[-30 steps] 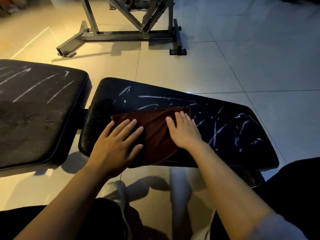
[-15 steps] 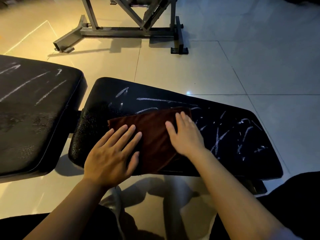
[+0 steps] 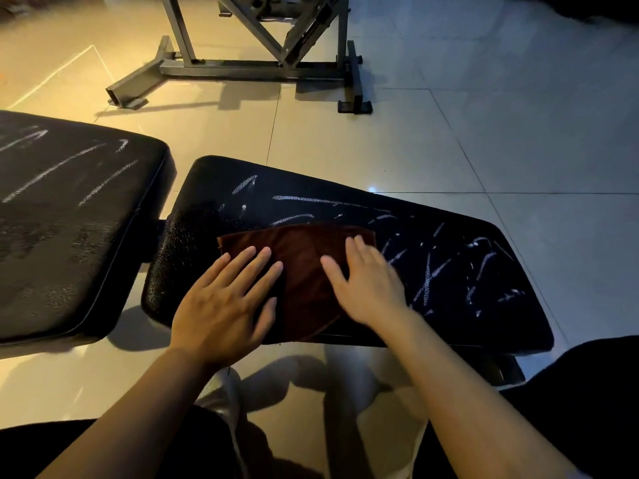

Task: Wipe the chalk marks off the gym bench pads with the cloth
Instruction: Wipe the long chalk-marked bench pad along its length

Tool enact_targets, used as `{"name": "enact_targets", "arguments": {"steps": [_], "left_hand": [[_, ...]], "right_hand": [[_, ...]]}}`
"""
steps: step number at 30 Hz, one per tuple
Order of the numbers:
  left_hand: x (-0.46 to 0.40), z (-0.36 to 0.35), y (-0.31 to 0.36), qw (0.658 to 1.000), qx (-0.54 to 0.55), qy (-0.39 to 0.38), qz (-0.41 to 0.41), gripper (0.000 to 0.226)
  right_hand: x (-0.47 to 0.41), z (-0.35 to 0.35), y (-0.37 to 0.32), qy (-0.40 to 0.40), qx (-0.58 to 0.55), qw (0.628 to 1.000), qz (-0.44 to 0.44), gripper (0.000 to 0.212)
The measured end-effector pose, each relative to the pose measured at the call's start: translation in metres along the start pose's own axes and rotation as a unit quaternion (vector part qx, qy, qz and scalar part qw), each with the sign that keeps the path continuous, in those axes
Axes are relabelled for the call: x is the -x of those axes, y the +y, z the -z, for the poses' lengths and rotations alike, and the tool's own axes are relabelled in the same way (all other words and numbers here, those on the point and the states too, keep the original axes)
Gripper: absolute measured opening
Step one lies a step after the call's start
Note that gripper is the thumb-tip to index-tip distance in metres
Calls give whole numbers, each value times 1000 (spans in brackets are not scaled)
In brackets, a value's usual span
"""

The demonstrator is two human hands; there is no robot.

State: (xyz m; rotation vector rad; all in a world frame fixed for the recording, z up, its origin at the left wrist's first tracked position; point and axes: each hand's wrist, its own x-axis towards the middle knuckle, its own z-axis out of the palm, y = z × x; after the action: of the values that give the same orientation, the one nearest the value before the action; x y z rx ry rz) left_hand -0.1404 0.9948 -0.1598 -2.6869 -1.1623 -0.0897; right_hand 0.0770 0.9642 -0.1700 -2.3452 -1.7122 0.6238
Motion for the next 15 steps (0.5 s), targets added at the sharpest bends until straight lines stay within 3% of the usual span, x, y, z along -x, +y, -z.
{"name": "enact_targets", "arguments": {"steps": [4, 9, 15], "left_hand": [[0, 0, 0, 1000, 11, 7, 1, 54], [0, -3, 0, 999, 25, 37, -7, 51], [0, 0, 1, 1000, 19, 18, -2, 53]], "right_hand": [[-29, 16, 7, 10, -11, 1000, -11, 73], [38, 0, 9, 3, 41, 998, 52, 71], [-10, 2, 6, -19, -18, 1000, -5, 74]]}}
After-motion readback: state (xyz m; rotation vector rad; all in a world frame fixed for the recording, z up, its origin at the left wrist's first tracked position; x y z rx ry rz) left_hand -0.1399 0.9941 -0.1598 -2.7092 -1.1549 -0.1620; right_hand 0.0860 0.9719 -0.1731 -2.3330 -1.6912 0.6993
